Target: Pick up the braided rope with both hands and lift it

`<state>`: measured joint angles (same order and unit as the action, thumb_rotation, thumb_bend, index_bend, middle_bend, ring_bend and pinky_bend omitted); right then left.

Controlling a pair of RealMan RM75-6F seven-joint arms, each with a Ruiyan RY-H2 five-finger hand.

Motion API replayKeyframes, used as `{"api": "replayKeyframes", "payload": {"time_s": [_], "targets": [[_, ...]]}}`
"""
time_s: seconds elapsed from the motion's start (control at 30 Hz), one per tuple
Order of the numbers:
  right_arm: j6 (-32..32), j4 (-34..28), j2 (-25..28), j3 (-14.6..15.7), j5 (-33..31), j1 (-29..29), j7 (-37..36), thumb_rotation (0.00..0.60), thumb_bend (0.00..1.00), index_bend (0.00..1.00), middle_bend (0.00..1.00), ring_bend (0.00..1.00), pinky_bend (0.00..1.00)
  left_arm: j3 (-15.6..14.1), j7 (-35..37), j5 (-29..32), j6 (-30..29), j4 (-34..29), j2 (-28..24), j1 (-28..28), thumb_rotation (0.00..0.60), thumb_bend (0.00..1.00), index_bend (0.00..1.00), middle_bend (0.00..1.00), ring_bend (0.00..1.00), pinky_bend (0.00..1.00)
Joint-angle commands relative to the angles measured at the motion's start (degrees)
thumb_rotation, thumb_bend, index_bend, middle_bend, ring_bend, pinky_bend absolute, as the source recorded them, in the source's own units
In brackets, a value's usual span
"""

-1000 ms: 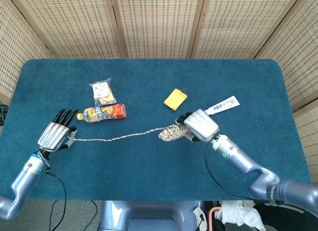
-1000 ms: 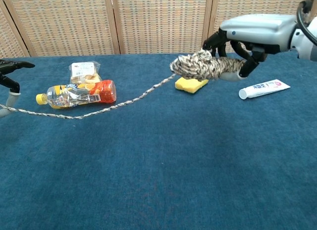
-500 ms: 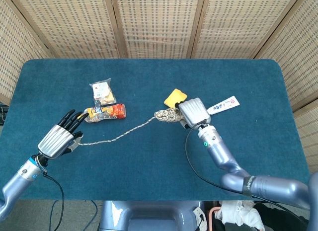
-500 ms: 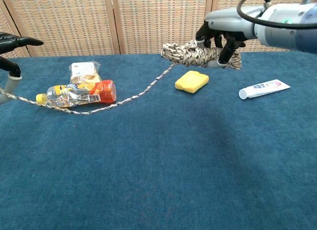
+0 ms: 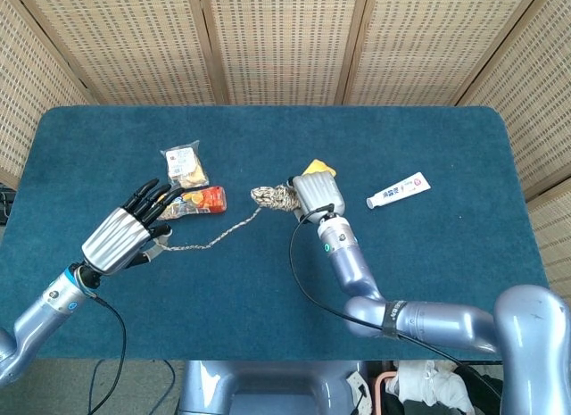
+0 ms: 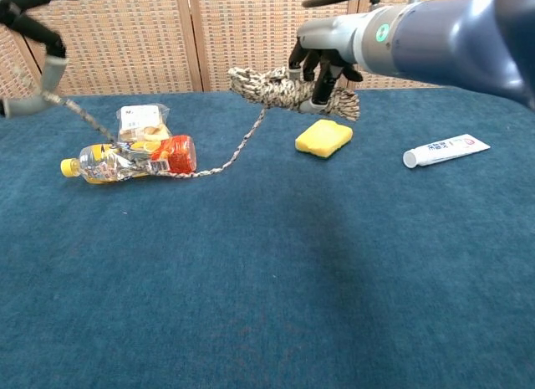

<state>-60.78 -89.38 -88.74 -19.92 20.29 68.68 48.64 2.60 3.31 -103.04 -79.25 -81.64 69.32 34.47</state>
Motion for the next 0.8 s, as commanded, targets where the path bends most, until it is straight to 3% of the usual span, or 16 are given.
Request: {"api": "replayKeyframes", "payload": {"time_s": [0.03,0.27,0.53,0.67,0.8], "targets": [[-0.24,1.76,-2.19,-0.06,-0.56,1.12,0.44,0.6,0.87,0.69,0.76,0.64,0.81,2.3,1.19,0.79,0.58,-2.73,-0.59,1.95,0.6,0.76,0.86,0.0,0.0,0.0],[0.56,5.66,-6.15,0.67,0.12,2.47,0.13,0.6,0.87,0.69,0.76,0.64,0.81,5.72,4.87,3.99,2.48,-9.13,-2.05,4.47,0.6,0.77,0.86,0.0,0.0,0.0],[1.13,8.39,-9.52,0.91,1.34,3.3,-0.74,0.6,0.87,0.7,0.76,0.64,0.83,10.34,6.26,11.99,7.61,-17.17,-2.39,7.45,0.6,0.78,0.87,0.0,0.0,0.0],[1.48,9.2,-10.66,1.41,2.2,3.01,-1.53,0.6,0.87,0.7,0.77,0.64,0.83,14.38,9.39,19.26,10.0,-20.68,-1.29,9.22,0.6,0.79,0.87,0.0,0.0,0.0],[2.12,10.03,-12.18,2.21,2.84,2.8,-1.91,0.6,0.87,0.7,0.77,0.64,0.84,20.51,15.73,33.01,16.54,-25.06,0.26,12.81,0.6,0.79,0.87,0.0,0.0,0.0]]}}
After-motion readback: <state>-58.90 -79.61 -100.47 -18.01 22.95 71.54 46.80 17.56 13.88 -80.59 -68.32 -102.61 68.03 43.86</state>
